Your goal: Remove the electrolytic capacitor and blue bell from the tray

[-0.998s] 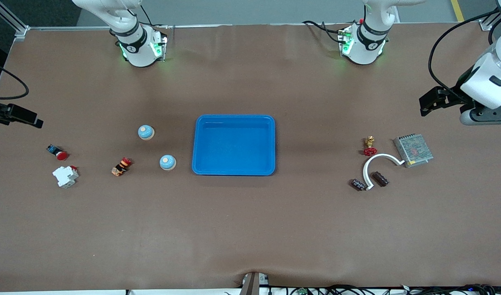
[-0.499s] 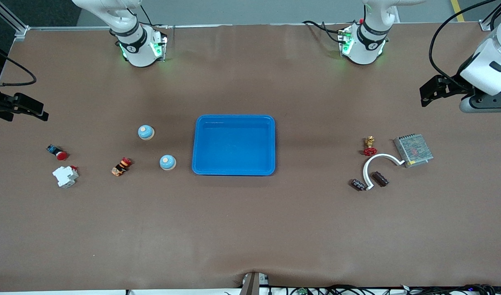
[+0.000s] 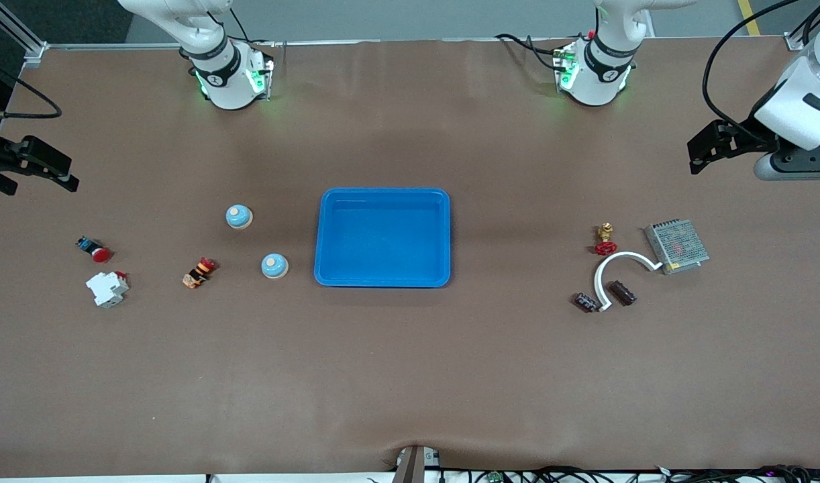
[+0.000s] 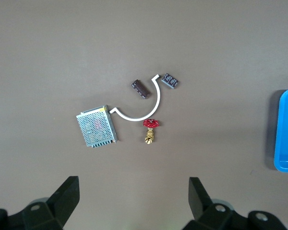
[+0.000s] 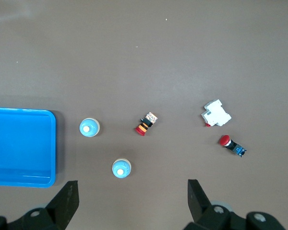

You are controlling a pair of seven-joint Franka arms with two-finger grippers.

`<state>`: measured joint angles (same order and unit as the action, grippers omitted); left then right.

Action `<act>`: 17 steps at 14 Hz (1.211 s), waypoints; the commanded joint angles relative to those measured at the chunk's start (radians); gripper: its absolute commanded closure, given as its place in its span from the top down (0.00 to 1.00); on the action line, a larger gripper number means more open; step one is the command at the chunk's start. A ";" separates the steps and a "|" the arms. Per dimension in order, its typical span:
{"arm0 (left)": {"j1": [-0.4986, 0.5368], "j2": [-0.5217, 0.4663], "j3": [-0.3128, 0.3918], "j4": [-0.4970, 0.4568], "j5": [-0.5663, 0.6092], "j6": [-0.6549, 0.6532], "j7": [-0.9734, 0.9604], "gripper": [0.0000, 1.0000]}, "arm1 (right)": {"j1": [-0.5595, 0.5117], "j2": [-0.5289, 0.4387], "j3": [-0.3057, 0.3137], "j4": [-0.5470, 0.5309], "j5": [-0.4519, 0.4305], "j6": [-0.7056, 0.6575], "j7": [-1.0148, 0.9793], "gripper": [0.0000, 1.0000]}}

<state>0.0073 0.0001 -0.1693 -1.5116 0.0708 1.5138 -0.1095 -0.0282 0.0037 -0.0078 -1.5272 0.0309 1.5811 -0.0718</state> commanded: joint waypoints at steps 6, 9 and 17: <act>0.006 0.011 -0.001 0.051 -0.020 -0.001 0.008 1.00 | -0.001 -0.028 0.020 -0.019 -0.009 -0.054 0.007 1.00; 0.008 0.008 0.002 0.051 -0.020 -0.042 0.010 1.00 | -0.007 -0.037 0.017 -0.004 -0.009 -0.082 -0.002 1.00; 0.010 0.015 0.007 0.048 -0.020 -0.050 0.010 1.00 | 0.002 -0.060 0.040 -0.004 -0.008 -0.090 0.013 1.00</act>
<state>0.0123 0.0090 -0.1619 -1.4782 0.0708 1.4820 -0.1095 -0.0284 -0.0352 0.0115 -1.5295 0.0310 1.5049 -0.0717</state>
